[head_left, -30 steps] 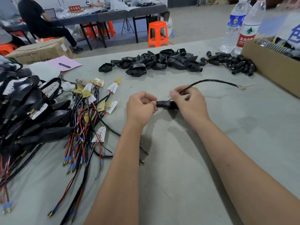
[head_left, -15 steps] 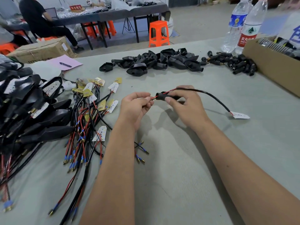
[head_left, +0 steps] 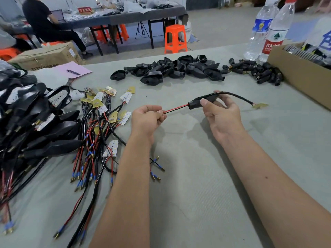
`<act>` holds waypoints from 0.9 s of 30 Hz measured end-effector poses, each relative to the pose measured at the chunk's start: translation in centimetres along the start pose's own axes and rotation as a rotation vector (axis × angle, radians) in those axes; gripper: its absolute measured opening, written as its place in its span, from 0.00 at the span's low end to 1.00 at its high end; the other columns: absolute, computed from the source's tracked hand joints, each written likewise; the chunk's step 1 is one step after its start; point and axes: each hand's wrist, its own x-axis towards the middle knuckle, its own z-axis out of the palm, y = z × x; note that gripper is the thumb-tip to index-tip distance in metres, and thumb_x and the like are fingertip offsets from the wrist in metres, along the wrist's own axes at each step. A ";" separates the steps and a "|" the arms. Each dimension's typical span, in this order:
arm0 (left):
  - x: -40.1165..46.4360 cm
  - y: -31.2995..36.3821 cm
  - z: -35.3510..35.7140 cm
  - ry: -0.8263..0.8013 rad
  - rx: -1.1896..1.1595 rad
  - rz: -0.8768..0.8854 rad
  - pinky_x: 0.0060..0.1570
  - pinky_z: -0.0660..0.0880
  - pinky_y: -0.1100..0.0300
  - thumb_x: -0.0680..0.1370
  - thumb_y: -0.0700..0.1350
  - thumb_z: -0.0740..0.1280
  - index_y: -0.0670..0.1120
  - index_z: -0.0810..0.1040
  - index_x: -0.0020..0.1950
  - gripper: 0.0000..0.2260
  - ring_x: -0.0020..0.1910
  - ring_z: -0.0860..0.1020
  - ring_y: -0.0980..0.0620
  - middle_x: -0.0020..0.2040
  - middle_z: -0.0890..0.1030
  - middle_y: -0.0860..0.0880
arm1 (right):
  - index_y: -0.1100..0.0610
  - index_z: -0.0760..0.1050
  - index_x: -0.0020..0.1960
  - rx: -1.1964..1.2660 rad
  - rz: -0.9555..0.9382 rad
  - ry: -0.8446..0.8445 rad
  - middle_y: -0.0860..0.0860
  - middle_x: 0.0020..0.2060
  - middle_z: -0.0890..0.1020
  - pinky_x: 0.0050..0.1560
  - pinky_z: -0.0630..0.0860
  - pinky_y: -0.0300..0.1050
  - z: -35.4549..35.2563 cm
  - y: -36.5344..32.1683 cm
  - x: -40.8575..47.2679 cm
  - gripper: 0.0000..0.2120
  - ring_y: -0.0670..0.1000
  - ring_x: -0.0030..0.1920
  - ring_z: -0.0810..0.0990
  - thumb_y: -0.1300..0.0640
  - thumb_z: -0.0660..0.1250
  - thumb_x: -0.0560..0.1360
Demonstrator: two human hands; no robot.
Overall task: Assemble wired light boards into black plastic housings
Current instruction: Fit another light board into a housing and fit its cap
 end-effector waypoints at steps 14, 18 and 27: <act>0.1 -0.3 -1.4 0.233 0.892 0.399 0.53 0.78 0.49 0.74 0.33 0.63 0.46 0.83 0.48 0.12 0.51 0.80 0.44 0.42 0.81 0.50 | 0.62 0.79 0.58 0.025 0.084 0.004 0.60 0.56 0.86 0.56 0.84 0.56 -0.1 -0.3 0.7 0.19 0.61 0.54 0.87 0.51 0.53 0.88; -0.3 -0.1 -0.9 0.113 0.949 0.496 0.60 0.75 0.48 0.69 0.36 0.64 0.48 0.84 0.53 0.17 0.60 0.76 0.42 0.51 0.83 0.49 | 0.63 0.79 0.56 -0.098 0.056 -0.004 0.61 0.51 0.87 0.50 0.84 0.48 0.0 0.1 0.6 0.19 0.60 0.52 0.87 0.54 0.53 0.88; 0.2 -1.7 0.8 -0.208 0.896 0.554 0.50 0.76 0.62 0.70 0.38 0.77 0.50 0.87 0.49 0.10 0.41 0.79 0.59 0.41 0.84 0.57 | 0.52 0.84 0.51 -0.532 -0.083 -0.031 0.48 0.52 0.86 0.57 0.77 0.46 0.3 1.1 0.6 0.14 0.48 0.54 0.83 0.54 0.60 0.85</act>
